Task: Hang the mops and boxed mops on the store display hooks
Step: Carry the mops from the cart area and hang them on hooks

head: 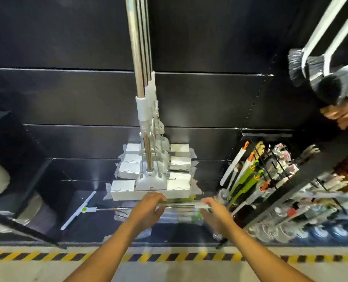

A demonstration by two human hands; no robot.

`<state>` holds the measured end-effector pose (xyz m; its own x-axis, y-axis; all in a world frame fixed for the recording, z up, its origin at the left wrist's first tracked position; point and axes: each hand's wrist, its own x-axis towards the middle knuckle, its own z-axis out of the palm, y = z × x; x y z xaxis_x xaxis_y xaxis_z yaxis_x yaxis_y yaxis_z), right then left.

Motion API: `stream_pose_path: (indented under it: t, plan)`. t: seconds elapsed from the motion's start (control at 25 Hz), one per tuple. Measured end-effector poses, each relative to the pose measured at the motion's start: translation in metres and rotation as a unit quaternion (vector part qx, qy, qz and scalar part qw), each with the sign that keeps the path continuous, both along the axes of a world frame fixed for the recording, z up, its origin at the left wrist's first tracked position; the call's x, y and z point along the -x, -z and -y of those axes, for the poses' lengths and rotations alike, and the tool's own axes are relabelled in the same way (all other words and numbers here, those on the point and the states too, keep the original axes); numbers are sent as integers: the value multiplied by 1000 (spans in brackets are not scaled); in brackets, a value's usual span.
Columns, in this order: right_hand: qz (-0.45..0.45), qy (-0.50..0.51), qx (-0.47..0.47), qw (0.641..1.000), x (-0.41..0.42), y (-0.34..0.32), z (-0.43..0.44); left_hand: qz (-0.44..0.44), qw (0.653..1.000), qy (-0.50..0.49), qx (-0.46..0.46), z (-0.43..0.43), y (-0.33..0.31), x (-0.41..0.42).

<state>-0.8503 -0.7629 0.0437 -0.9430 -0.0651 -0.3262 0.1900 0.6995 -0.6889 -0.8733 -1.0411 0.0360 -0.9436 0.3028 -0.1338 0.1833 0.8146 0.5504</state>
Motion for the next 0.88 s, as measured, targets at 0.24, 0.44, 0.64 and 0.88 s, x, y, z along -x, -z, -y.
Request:
stream_pose_path:
  t: [0.24, 0.44, 0.64, 0.88]
  plan:
    - [1, 109, 6, 994, -123, 33, -111, -22, 986, 128, 104, -127, 24, -69]
    - [31, 237, -36, 970, -248, 37, -223, -37, 951, 278, 129, -271, 22, -141]
    - [35, 366, -50, 929, -386, 38, -328, -70, 893, 425, 133, -431, 22, -224]
    - [44, 524, -50, 849, -533, 25, -412, -110, 803, 575, 108, -589, 12, -331]
